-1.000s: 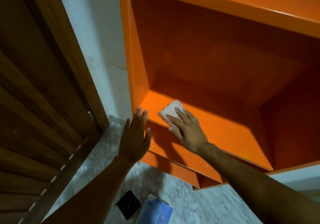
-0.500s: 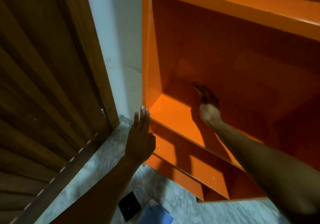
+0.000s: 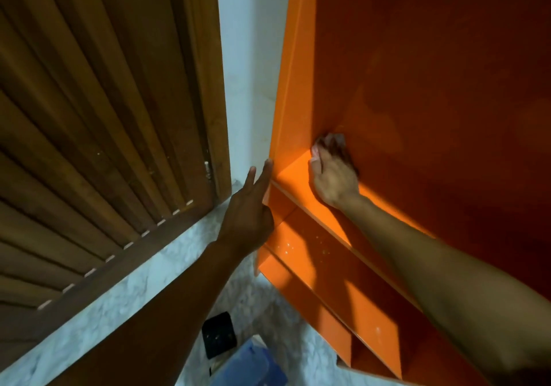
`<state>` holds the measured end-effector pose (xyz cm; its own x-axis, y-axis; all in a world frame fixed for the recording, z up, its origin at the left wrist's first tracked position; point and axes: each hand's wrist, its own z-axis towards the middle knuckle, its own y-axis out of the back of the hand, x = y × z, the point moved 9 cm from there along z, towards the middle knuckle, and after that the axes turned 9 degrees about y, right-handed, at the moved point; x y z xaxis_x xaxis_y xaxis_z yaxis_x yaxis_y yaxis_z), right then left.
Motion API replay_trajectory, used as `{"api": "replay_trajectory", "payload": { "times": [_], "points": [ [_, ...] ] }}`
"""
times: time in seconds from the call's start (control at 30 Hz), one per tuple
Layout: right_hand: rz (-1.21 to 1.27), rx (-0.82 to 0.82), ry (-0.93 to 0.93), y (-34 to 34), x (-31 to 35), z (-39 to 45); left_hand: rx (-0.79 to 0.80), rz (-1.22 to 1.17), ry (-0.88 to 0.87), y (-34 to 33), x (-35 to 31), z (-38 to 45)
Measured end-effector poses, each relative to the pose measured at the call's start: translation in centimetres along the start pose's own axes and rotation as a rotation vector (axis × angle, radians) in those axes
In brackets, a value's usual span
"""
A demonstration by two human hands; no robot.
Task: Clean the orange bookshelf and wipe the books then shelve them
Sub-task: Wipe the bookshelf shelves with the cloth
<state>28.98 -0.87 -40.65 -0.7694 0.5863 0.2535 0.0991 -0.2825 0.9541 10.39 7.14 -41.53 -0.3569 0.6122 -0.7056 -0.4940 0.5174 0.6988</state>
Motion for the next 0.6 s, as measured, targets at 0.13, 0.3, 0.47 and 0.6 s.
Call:
{"api": "replay_trajectory", "payload": {
  "times": [0.13,0.3,0.47,0.6],
  "points": [
    [0.035,0.041,0.045,-0.3,3.8,-3.2,0.017,-0.038,0.036,1.4,-1.0,0.2],
    [0.075,0.032,0.221,-1.4,6.9,-6.7,0.067,0.086,0.13,2.8,-1.9,0.5],
    [-0.082,0.123,0.522,-2.3,10.6,-9.0,0.178,0.074,0.134,3.7,-2.7,0.8],
    [-0.335,0.126,0.628,-2.6,11.6,-8.6,0.164,0.161,0.092,4.0,-2.9,1.2]
  ]
}}
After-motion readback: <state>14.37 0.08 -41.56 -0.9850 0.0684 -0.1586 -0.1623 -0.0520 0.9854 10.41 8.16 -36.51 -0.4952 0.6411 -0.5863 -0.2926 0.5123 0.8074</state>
